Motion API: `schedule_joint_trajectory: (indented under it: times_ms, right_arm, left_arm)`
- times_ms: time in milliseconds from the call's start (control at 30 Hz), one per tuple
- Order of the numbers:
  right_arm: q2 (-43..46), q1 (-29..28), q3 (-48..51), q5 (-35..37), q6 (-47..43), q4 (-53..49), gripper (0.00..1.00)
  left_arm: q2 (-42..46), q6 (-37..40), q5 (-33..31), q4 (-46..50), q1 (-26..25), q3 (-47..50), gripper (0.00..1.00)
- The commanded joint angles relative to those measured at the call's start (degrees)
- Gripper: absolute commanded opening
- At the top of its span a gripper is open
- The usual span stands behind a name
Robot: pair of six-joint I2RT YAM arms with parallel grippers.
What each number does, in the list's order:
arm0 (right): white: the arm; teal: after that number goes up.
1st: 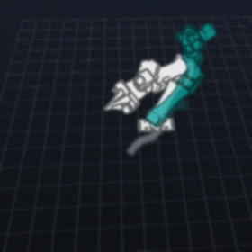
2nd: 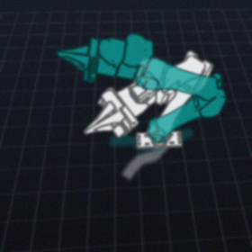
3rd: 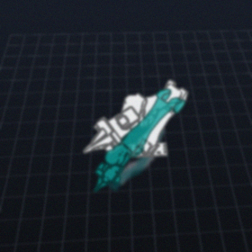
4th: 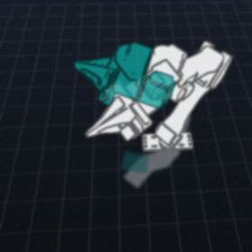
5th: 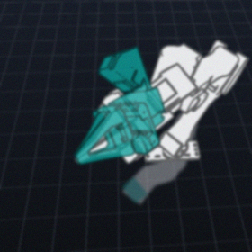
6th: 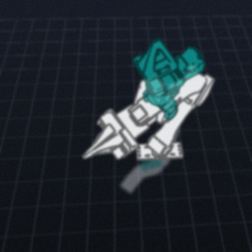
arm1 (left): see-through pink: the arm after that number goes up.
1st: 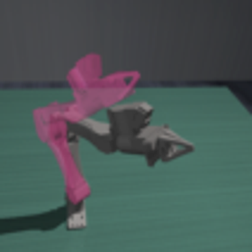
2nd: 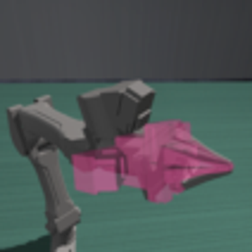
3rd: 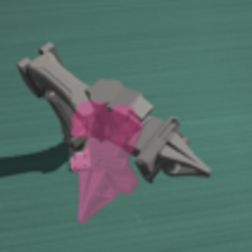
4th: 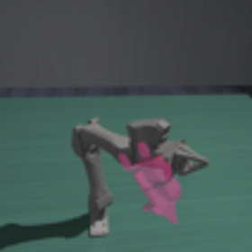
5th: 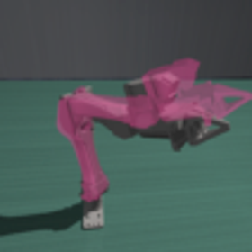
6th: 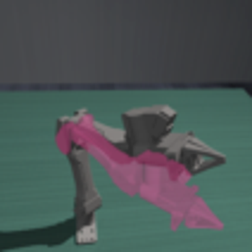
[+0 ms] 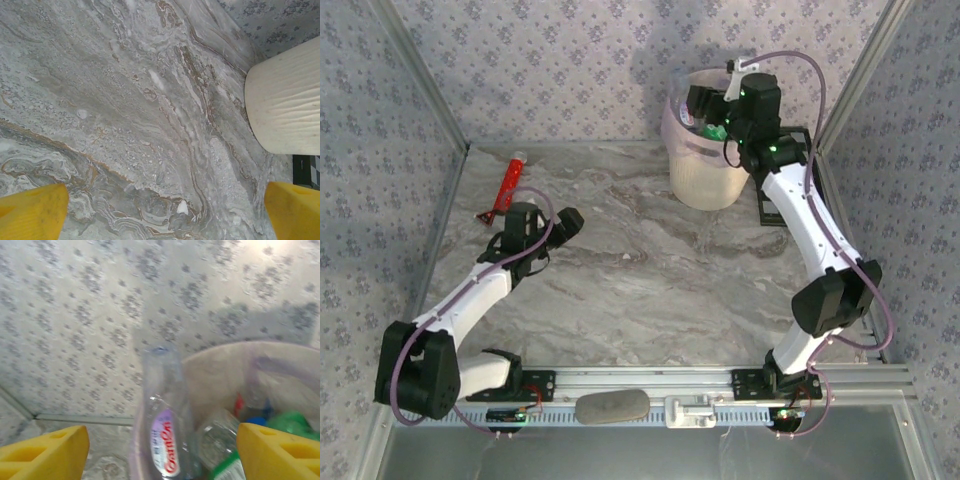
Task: Put the plastic bottles in the bin
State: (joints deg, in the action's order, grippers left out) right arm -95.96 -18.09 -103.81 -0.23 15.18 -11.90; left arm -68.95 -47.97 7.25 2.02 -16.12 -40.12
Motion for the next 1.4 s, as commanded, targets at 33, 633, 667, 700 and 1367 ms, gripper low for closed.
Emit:
schedule_joint_trajectory:
  times_ms: [33, 633, 667, 700, 1367]
  right_arm:
    - [-5.73, -2.63, -5.20, -6.25, -1.07, 0.69, 0.79]
    - [-33.61, -2.30, -36.42, 3.61, 4.98, -7.74, 0.79]
    - [-33.48, -1.98, -36.39, 4.79, 5.20, -8.19, 0.79]
    - [-33.29, -1.67, -36.37, 5.67, 5.45, -8.76, 0.80]
    - [6.28, -3.56, 8.90, -4.42, -3.49, 2.11, 0.99]
  left_arm:
    - [-0.13, 1.26, -0.48, 0.94, 0.47, -3.21, 1.00]
    - [5.62, 3.68, -3.16, 5.71, 1.51, -1.48, 1.00]
    - [6.02, 3.67, -3.28, 5.80, 1.69, -1.28, 1.00]
    - [6.28, 3.71, -3.38, 5.89, 1.87, -1.15, 1.00]
    - [7.79, 10.01, -12.32, 7.15, 7.86, -2.03, 1.00]
